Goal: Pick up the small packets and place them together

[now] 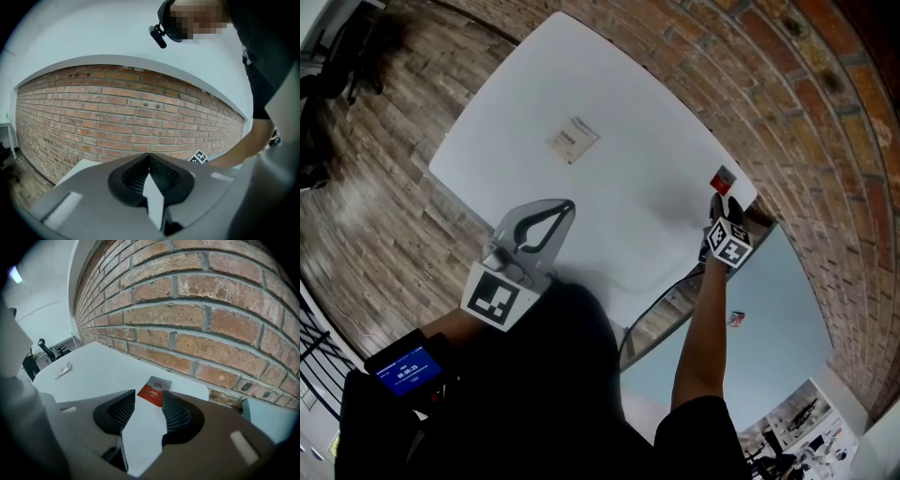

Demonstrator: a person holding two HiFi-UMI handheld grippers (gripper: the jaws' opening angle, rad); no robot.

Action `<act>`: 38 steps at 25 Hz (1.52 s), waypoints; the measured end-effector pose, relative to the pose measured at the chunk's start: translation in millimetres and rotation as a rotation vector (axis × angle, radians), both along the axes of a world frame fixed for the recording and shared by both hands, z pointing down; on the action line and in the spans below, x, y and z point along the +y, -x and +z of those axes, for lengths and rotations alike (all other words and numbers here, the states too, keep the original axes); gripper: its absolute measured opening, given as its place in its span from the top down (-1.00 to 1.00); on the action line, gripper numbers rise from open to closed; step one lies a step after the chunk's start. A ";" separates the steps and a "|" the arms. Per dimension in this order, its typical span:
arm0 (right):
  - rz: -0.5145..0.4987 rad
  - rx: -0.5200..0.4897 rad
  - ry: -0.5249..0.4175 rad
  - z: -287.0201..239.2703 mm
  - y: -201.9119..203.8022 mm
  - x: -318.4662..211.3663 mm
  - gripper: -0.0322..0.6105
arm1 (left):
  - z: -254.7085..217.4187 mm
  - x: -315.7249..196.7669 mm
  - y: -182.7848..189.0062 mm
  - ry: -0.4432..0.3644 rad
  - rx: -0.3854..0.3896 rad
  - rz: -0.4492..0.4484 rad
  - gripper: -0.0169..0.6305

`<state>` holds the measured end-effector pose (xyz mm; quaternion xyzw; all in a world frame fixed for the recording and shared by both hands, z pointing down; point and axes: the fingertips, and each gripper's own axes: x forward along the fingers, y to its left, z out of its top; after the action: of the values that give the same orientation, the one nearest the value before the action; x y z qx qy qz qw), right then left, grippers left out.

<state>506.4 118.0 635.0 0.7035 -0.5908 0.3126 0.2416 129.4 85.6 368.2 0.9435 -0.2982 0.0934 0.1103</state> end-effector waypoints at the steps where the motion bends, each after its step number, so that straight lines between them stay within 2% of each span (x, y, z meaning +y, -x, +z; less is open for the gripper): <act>1: -0.001 -0.002 0.000 2.6 -1.8 -1.7 0.33 | 2.3 0.7 1.7 0.004 -0.008 -0.002 0.95; 6: -0.016 0.023 0.013 7.6 -13.8 -12.1 0.33 | 6.9 2.9 10.8 0.013 -0.031 -0.014 0.95; 16: 0.045 -0.017 0.026 19.4 -40.2 -33.1 0.37 | 14.8 2.7 15.5 0.025 -0.055 -0.025 0.95; 25: 0.120 -0.153 0.001 31.6 -54.8 -46.2 0.48 | 19.1 0.7 19.1 0.039 -0.067 -0.042 0.95; 32: 0.129 -0.192 0.000 32.5 -55.7 -46.3 0.53 | 16.7 -1.1 13.7 0.041 -0.068 -0.031 0.95; 38: 0.107 -0.196 0.007 31.3 -53.6 -48.6 0.67 | 17.7 -1.8 9.6 0.038 -0.071 -0.018 0.95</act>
<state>560.0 69.4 666.3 0.6992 -0.5723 0.3943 0.1679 119.8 83.8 385.9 0.9346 -0.3086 0.1316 0.1181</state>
